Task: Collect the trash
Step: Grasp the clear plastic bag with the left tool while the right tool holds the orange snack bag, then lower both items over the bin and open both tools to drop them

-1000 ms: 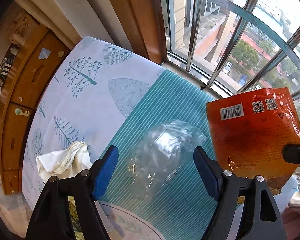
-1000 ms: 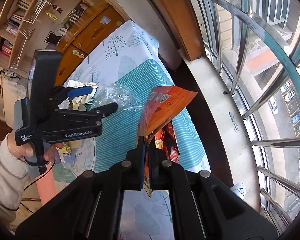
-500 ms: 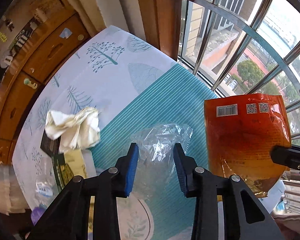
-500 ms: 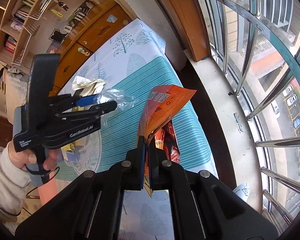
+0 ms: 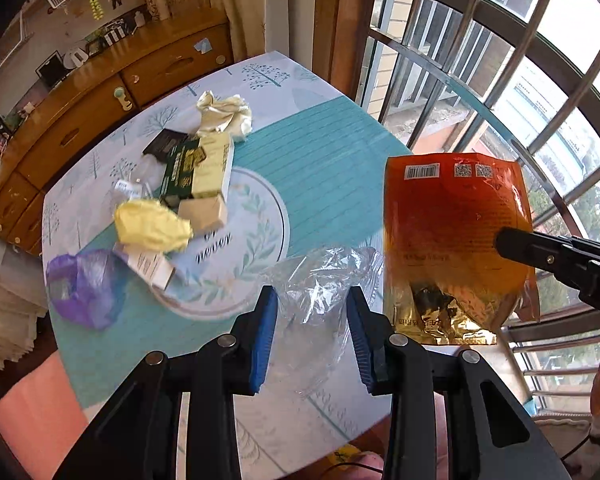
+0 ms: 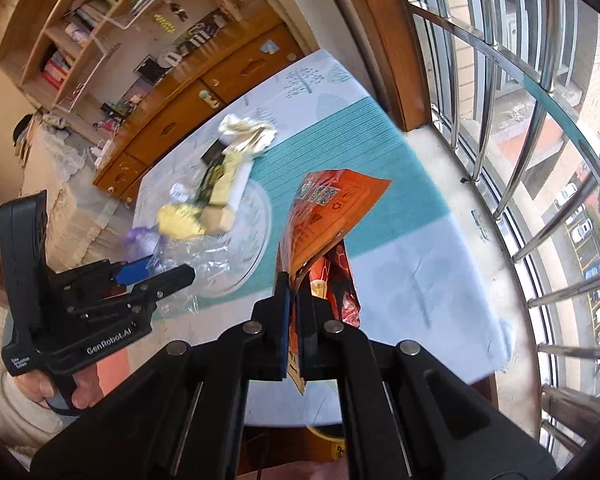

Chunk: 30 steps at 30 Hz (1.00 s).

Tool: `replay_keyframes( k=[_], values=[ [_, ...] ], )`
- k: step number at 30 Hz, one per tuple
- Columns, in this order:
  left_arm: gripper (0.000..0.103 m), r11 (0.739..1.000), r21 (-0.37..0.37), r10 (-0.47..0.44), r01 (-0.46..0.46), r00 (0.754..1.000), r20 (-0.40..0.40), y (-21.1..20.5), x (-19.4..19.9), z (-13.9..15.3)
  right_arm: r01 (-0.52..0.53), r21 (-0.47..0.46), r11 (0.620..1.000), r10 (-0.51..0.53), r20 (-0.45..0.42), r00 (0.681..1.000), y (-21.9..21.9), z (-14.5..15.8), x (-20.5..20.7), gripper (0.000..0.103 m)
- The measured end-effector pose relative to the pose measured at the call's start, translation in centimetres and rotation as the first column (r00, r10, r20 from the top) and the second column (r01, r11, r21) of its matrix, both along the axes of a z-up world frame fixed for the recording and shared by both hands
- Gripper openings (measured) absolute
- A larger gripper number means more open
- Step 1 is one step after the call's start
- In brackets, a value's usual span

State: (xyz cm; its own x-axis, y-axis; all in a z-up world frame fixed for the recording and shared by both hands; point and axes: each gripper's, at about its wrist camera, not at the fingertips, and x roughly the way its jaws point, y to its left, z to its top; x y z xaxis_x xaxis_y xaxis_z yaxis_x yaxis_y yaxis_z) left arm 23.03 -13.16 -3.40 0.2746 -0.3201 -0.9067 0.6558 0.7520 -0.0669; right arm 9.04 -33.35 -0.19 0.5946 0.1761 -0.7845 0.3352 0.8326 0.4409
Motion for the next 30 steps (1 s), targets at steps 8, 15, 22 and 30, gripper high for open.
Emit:
replay_keyframes(
  k=[8, 15, 22, 30],
  values=[
    [0.035, 1.000, -0.019, 0.023, -0.024, 0.999, -0.045, 9.5, -12.6, -0.6, -0.028, -0.041, 0.999, 0.029, 0.028, 0.999, 11.2, 1.8, -11.2, 0.001],
    [0.035, 0.999, 0.001, 0.044, -0.044, 0.997, -0.067, 13.9, -21.0, -1.3, -0.075, -0.042, 0.996, 0.074, -0.022, 0.997, 16.9, 0.9, -19.1, 0.001],
    [0.035, 0.993, 0.013, 0.118, -0.117, 0.985, -0.128, 14.8, -24.7, -3.7, -0.152, -0.034, 0.988, 0.148, -0.089, 0.985, 17.5, -1.0, -23.4, 0.001],
    [0.035, 0.958, 0.055, 0.285, -0.280, 0.926, -0.248, 14.5, -26.8, -10.5, -0.259, 0.002, 0.966, 0.253, -0.214, 0.943, 15.7, -6.6, -23.9, 0.001]
  ],
)
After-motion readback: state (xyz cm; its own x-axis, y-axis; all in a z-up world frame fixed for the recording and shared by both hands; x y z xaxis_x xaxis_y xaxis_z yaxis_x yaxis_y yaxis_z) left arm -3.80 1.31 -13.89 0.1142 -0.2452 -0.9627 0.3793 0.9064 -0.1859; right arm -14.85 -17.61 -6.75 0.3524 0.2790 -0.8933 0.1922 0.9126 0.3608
